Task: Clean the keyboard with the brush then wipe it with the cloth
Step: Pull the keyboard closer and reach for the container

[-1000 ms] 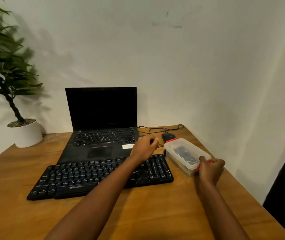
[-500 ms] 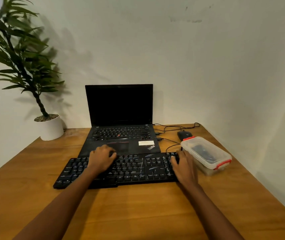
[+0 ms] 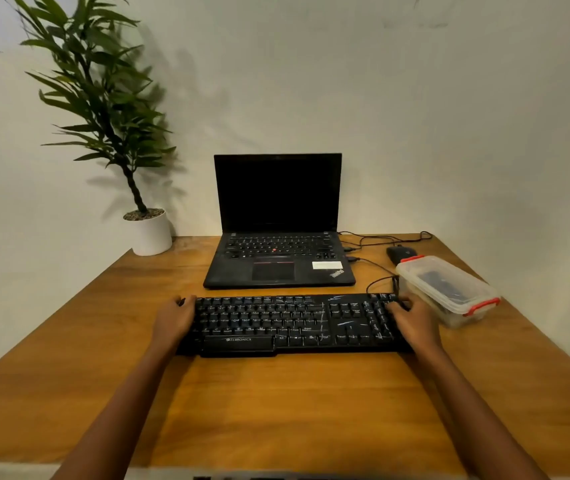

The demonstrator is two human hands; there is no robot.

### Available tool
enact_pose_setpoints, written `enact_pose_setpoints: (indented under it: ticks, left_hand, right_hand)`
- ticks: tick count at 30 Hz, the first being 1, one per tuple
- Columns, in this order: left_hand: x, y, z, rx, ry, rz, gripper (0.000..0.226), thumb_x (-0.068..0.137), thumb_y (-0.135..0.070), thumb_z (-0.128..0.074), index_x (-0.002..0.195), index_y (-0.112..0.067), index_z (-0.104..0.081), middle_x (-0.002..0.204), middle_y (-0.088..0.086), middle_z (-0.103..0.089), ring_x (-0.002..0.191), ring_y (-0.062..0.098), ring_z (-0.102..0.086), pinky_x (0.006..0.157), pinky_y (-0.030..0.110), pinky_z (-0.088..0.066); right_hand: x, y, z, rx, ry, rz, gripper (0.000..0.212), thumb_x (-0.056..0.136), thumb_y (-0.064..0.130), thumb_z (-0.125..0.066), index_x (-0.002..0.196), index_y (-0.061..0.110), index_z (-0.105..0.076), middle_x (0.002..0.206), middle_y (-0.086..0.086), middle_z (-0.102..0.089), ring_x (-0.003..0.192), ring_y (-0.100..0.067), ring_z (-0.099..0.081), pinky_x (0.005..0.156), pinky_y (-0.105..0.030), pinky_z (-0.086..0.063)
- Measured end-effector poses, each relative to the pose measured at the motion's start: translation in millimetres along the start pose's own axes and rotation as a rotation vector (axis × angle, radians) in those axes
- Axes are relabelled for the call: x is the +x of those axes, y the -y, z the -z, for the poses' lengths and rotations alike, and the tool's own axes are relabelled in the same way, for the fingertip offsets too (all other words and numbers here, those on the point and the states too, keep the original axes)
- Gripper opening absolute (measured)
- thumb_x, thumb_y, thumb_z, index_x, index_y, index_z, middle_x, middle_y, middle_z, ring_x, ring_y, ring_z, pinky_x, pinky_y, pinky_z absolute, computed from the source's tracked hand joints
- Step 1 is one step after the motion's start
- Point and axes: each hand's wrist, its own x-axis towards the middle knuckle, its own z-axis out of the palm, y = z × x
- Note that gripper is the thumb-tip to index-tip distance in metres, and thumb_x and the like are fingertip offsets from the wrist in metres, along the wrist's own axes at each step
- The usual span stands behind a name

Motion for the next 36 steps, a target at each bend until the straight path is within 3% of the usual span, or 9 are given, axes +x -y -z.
enact_pose_setpoints:
  ticks: [2, 5, 12, 18, 25, 27, 28, 30, 36]
  left_hand:
    - [-15, 9, 11, -0.062, 0.006, 0.007, 0.046, 0.098, -0.035, -0.042, 0.124, 0.001, -0.055, 0.122, 0.021, -0.059, 0.114, 0.037, -0.054, 0.097, 0.045, -0.044]
    - [-42, 11, 27, -0.133, -0.004, -0.005, 0.037, 0.099, -0.030, -0.042, 0.112, -0.001, -0.060, 0.106, 0.018, -0.061, 0.106, 0.036, -0.056, 0.085, 0.038, -0.042]
    - [-89, 34, 57, -0.219, 0.041, -0.012, 0.040, 0.099, -0.037, -0.041, 0.088, -0.003, -0.058, 0.088, 0.018, -0.058, 0.083, 0.029, -0.055, 0.073, 0.037, -0.038]
    - [-118, 35, 64, -0.238, 0.021, -0.077, 0.037, 0.101, -0.031, -0.038, 0.072, -0.013, -0.054, 0.075, 0.006, -0.055, 0.074, 0.022, -0.051, 0.070, 0.034, -0.036]
    - [-112, 35, 67, -0.138, 0.036, -0.094, 0.033, 0.101, -0.036, -0.036, 0.086, -0.011, -0.053, 0.082, 0.011, -0.051, 0.090, 0.026, -0.048, 0.080, 0.036, -0.034]
    - [-109, 23, 63, -0.066, 0.013, -0.126, 0.040, 0.100, -0.038, -0.036, 0.110, -0.009, -0.061, 0.111, 0.018, -0.061, 0.111, 0.032, -0.051, 0.094, 0.041, -0.036]
    - [-109, 13, 59, -0.036, 0.003, -0.144, 0.044, 0.100, -0.039, -0.037, 0.126, -0.010, -0.056, 0.128, 0.018, -0.056, 0.121, 0.034, -0.048, 0.101, 0.045, -0.034]
    - [-107, -14, 44, -0.029, 0.020, -0.205, 0.047, 0.099, -0.040, -0.039, 0.136, -0.013, -0.048, 0.141, 0.014, -0.047, 0.129, 0.032, -0.042, 0.106, 0.045, -0.031]
    - [-102, -107, -36, -0.055, 0.248, -0.500, 0.032, 0.098, -0.027, -0.047, 0.120, -0.010, -0.062, 0.122, 0.006, -0.062, 0.100, 0.010, -0.050, 0.085, 0.025, -0.035]
  right_hand:
    - [-18, 1, 7, 0.068, -0.004, -0.010, 0.027, 0.091, 0.012, -0.053, 0.117, 0.004, -0.056, 0.101, -0.014, -0.063, 0.082, -0.021, -0.058, 0.071, -0.032, -0.047]
    - [-43, 1, 17, 0.157, -0.022, -0.040, 0.018, 0.090, 0.012, -0.053, 0.106, 0.008, -0.059, 0.088, -0.008, -0.062, 0.080, -0.025, -0.060, 0.071, -0.036, -0.048]
    - [-86, -9, 33, 0.217, -0.055, -0.083, 0.026, 0.089, 0.014, -0.056, 0.114, 0.008, -0.059, 0.107, -0.010, -0.061, 0.095, -0.028, -0.060, 0.085, -0.044, -0.050]
    - [-106, -14, 41, 0.241, -0.068, -0.088, 0.022, 0.088, 0.013, -0.058, 0.109, 0.009, -0.062, 0.106, -0.009, -0.061, 0.100, -0.026, -0.058, 0.091, -0.046, -0.048]
    - [-109, -16, 45, 0.326, -0.055, -0.133, 0.020, 0.087, 0.011, -0.058, 0.106, 0.011, -0.062, 0.105, -0.009, -0.061, 0.098, -0.026, -0.058, 0.088, -0.045, -0.049]
    - [-103, -15, 49, 0.394, -0.065, -0.160, 0.019, 0.088, 0.011, -0.058, 0.107, 0.011, -0.061, 0.103, -0.008, -0.061, 0.095, -0.027, -0.059, 0.082, -0.042, -0.050]
    - [-97, -15, 52, 0.419, -0.105, -0.158, 0.019, 0.088, 0.012, -0.057, 0.106, 0.011, -0.060, 0.102, -0.007, -0.061, 0.094, -0.026, -0.059, 0.079, -0.040, -0.050]
    - [-77, -18, 57, 0.450, -0.237, -0.158, 0.017, 0.089, 0.014, -0.056, 0.105, 0.010, -0.061, 0.103, -0.009, -0.061, 0.095, -0.025, -0.057, 0.079, -0.038, -0.047]
    - [-3, -21, 68, 0.609, -0.507, -0.302, 0.032, 0.090, 0.025, -0.055, 0.117, 0.007, -0.049, 0.102, -0.011, -0.061, 0.070, -0.021, -0.058, 0.045, -0.023, -0.044]
